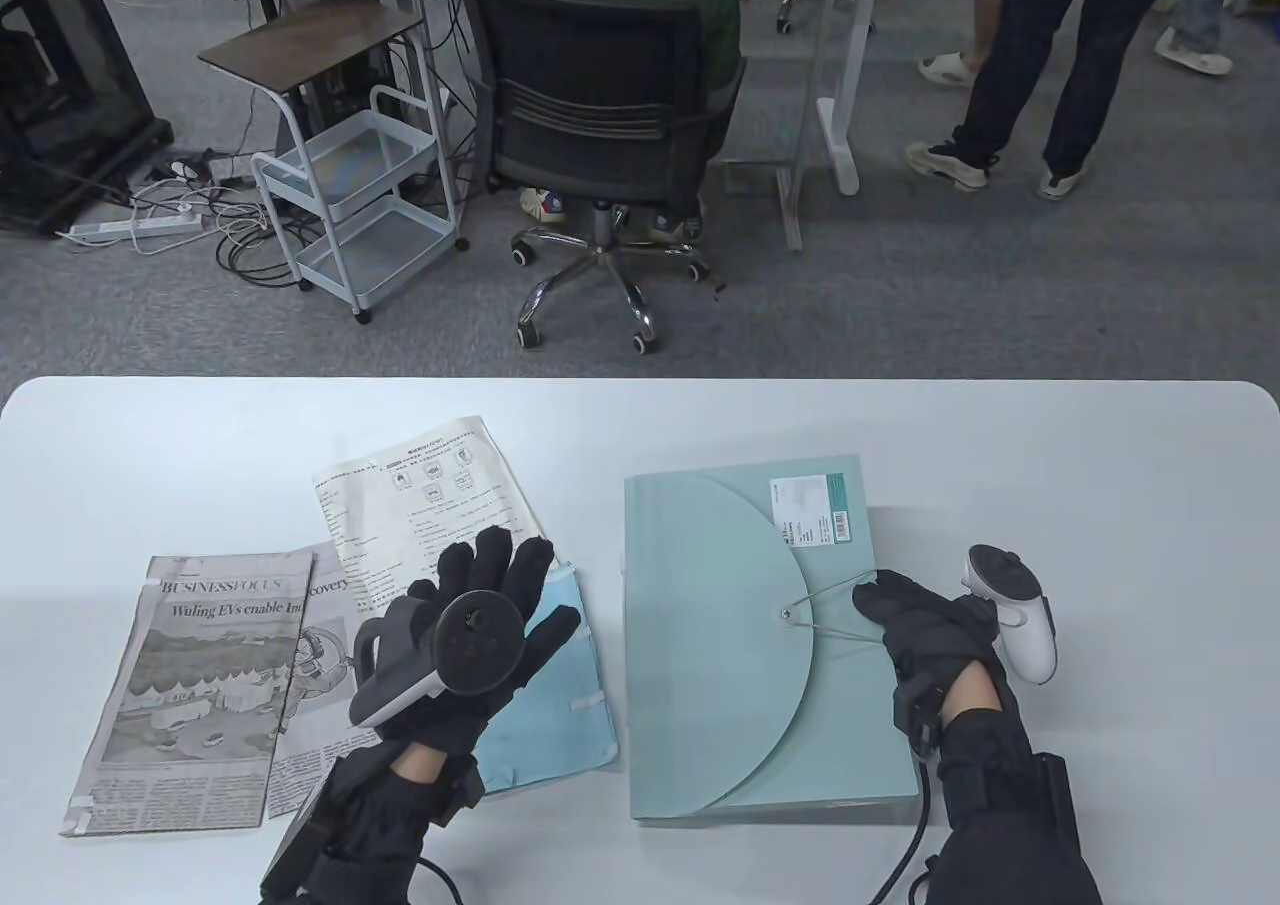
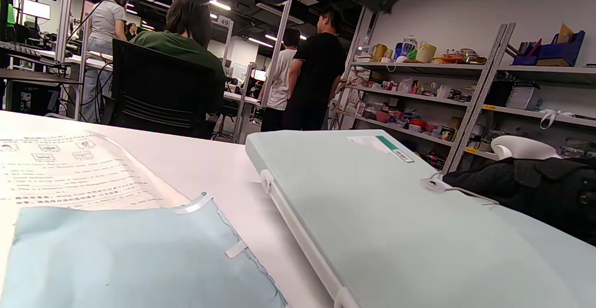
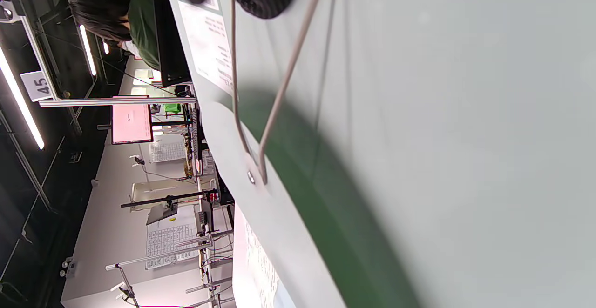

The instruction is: Sort materials into accordion folder compartments

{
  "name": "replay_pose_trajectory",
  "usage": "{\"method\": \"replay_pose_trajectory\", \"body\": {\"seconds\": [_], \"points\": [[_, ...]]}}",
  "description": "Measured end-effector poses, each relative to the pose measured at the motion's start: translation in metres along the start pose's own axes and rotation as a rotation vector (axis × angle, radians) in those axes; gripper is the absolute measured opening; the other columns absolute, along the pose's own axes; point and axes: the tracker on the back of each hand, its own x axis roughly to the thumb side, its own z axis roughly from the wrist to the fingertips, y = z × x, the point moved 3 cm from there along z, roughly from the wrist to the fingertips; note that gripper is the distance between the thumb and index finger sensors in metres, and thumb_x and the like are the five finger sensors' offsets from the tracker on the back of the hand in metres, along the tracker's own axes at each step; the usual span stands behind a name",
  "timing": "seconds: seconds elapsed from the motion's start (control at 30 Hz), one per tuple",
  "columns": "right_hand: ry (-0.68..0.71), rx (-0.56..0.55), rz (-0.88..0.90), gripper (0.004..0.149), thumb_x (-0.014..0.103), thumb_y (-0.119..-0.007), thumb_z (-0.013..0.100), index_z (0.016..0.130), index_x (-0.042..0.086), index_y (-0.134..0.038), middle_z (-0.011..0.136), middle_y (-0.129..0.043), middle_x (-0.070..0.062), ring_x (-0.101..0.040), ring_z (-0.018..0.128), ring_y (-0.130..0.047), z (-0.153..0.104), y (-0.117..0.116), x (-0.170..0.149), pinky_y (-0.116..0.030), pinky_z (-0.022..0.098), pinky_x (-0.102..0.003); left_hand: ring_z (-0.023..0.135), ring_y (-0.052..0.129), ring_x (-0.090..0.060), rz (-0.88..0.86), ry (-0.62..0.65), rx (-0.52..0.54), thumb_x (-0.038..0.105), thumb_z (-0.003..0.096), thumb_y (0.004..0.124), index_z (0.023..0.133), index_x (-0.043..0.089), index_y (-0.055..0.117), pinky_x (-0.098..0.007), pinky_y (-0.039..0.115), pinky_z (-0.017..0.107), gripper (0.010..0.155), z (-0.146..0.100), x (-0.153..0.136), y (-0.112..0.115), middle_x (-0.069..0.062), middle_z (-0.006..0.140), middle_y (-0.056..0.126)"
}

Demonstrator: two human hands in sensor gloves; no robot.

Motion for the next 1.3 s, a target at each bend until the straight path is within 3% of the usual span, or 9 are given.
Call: {"method": "replay_pose_trajectory", "body": {"seconds": [0.37, 0.57, 0.87, 1.03, 1.13, 1.3], "points": [[-0.050, -0.035, -0.093, 0.053, 0.020, -0.051, 0.069, 0.113, -0.003, -0.031, 0.102, -0.066, -0.028, -0.033, 0.079, -0.087, 0.012, -0.010, -0.006, -0.079, 0.060, -0.047, 0.108, 0.041, -0.074, -0.007, -0.001, -0.013, 0.052, 0.0716, 0.053, 0.126, 0.009, 0.034, -0.086, 0.044, 0.066, 0.073, 0.001, -0.001, 0.002, -0.036, 0.128, 0.035], [-0.104, -0.129, -0.273, 0.055, 0.021, -0.052, 0.069, 0.114, -0.003, -0.034, 0.102, -0.065, -0.029, -0.035, 0.077, -0.085, 0.013, -0.012, -0.001, -0.076, 0.059, -0.048, 0.108, 0.040, -0.074, -0.006, -0.009, -0.034, 0.052, 0.0716, 0.053, 0.127, 0.008, 0.034, -0.086, 0.044, 0.066, 0.073, 0.003, -0.003, 0.007, -0.036, 0.128, 0.035], [-0.165, -0.243, -0.405, 0.057, 0.023, -0.059, 0.067, 0.115, -0.001, -0.041, 0.103, -0.059, -0.031, -0.042, 0.077, -0.080, 0.012, -0.011, 0.005, -0.071, 0.058, -0.053, 0.108, 0.040, -0.074, 0.000, -0.011, -0.050, 0.052, 0.0717, 0.053, 0.126, 0.009, 0.034, -0.086, 0.044, 0.066, 0.072, 0.005, -0.002, 0.011, -0.036, 0.128, 0.035], [-0.103, -0.360, -0.396, 0.059, 0.023, -0.060, 0.067, 0.116, 0.004, -0.035, 0.116, -0.039, -0.030, -0.057, 0.094, -0.058, 0.001, -0.005, 0.018, -0.057, 0.066, -0.065, 0.108, 0.040, -0.074, 0.009, -0.006, -0.064, 0.052, 0.0718, 0.053, 0.126, 0.008, 0.034, -0.086, 0.044, 0.066, 0.072, 0.006, 0.000, 0.015, -0.037, 0.128, 0.035], [-0.012, -0.326, -0.376, 0.060, 0.025, -0.063, 0.066, 0.116, 0.003, -0.038, 0.114, -0.042, -0.031, -0.055, 0.095, -0.058, -0.010, -0.009, 0.034, -0.056, 0.067, -0.064, 0.108, 0.040, -0.074, 0.016, -0.005, -0.077, 0.052, 0.0717, 0.053, 0.126, 0.009, 0.034, -0.086, 0.044, 0.066, 0.072, 0.008, 0.002, 0.018, -0.036, 0.128, 0.035], [0.067, -0.295, -0.509, 0.070, 0.031, -0.072, 0.063, 0.116, 0.001, -0.038, 0.115, -0.036, -0.031, -0.055, 0.098, -0.052, -0.026, -0.030, 0.051, -0.051, 0.069, -0.065, 0.110, 0.037, -0.072, 0.022, 0.002, -0.100, 0.052, 0.0718, 0.053, 0.126, 0.009, 0.033, -0.085, 0.042, 0.067, 0.072, 0.011, 0.005, 0.026, -0.036, 0.128, 0.033]]}}
